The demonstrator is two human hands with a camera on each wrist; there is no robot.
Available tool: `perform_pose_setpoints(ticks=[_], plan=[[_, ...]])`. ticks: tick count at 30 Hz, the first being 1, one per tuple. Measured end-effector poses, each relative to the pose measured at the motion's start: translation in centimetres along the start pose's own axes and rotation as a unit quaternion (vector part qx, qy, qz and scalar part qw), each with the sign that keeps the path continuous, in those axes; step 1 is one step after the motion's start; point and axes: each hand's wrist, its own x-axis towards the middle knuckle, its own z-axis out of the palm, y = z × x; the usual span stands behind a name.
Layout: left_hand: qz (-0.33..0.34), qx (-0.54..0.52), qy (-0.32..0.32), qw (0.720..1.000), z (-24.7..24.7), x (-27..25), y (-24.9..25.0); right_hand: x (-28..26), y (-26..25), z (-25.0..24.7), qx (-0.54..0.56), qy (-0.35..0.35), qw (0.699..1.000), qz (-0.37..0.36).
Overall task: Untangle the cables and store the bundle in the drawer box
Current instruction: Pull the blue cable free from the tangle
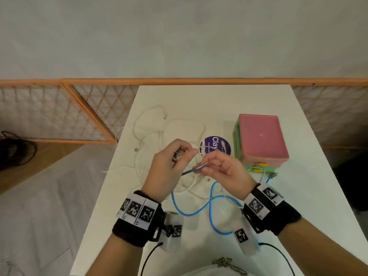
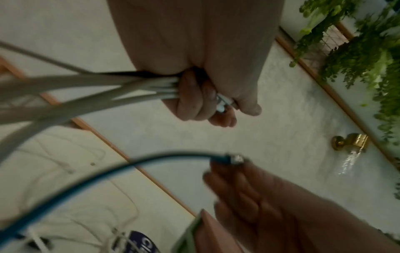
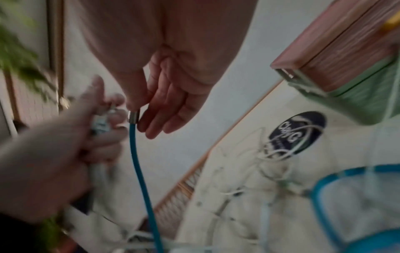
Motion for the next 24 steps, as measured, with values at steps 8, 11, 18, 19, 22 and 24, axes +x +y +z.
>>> perform_pose_setpoints(ticks=[8, 11, 18, 19, 22, 24], plan=[[0.050, -0.040, -0.046, 0.997, 1.7, 0.5, 2.5, 0.2, -3.7, 1.6, 0.146, 0.132, 0.980, 0.000], [0.063, -0.070, 0.011, 0.995, 0.9, 1.0, 3.0, -0.1, -4.0, 1.9, 0.199, 0.077, 0.977, 0.026], [0.029, -0.275, 0.131, 0.952, -3.4, 3.2, 4.7, -2.3, -0.7, 3.2, -0.152, -0.189, 0.967, 0.078], [0.015, -0.301, 0.164, 0.939, -4.9, 3.6, 4.5, -2.4, -0.2, 2.2, -0.211, -0.174, 0.959, 0.077], [0.012, -0.247, 0.226, 0.942, -9.1, 3.8, 4.0, -2.4, -0.3, -1.3, -0.300, -0.101, 0.947, 0.049], [0.030, -0.060, 0.151, 0.986, -9.3, 3.2, 4.8, -1.5, -2.4, -2.1, -0.327, -0.077, 0.942, 0.013]])
